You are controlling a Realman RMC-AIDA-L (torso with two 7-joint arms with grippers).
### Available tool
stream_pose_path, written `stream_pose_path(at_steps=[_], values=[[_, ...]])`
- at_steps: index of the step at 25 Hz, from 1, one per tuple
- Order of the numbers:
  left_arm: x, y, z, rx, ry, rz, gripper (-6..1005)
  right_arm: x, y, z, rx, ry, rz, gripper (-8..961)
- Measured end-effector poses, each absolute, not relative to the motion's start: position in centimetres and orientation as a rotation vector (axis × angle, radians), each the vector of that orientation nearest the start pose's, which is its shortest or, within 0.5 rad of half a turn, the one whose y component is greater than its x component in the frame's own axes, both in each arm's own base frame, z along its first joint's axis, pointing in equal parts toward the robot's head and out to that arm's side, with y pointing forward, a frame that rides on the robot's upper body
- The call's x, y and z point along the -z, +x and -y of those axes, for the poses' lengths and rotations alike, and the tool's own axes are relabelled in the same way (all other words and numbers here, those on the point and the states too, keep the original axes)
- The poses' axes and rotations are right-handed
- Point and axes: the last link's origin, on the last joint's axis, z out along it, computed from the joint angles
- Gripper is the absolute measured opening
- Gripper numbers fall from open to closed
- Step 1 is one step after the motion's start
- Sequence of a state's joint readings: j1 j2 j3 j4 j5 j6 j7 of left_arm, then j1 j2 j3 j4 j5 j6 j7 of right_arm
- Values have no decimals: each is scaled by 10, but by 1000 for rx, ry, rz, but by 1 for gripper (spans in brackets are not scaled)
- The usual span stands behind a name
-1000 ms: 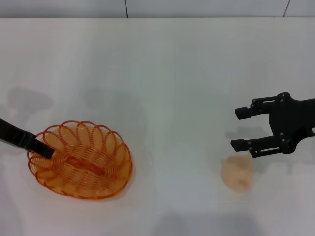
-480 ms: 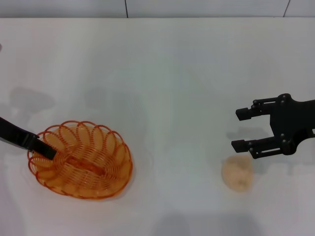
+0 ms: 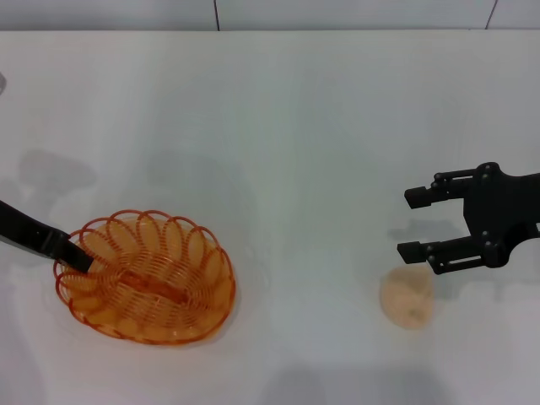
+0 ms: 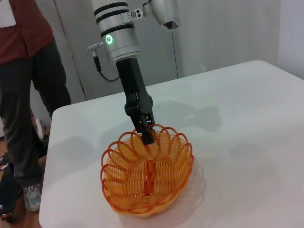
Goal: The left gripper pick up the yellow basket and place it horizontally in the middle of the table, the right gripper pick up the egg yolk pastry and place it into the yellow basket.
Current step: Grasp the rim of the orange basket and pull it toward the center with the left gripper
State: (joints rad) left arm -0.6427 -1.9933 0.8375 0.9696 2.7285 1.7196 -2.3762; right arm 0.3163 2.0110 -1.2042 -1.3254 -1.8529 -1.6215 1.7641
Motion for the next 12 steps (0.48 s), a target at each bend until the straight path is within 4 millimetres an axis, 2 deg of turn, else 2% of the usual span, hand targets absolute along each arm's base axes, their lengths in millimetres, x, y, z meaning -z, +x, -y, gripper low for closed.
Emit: stream_pose_path(at_steps=[5, 11, 12], values=[[-58, -285, -342, -450, -2453, 1523, 234, -38, 201, -301, -379, -2952, -342, 739], [-60, -284, -343, -448, -2453, 1519, 194, -38, 201, -302, -379, -2953, -341, 739], [-60, -284, -343, -449, -2454, 1520, 157, -38, 201, -302, -379, -2953, -341, 739]])
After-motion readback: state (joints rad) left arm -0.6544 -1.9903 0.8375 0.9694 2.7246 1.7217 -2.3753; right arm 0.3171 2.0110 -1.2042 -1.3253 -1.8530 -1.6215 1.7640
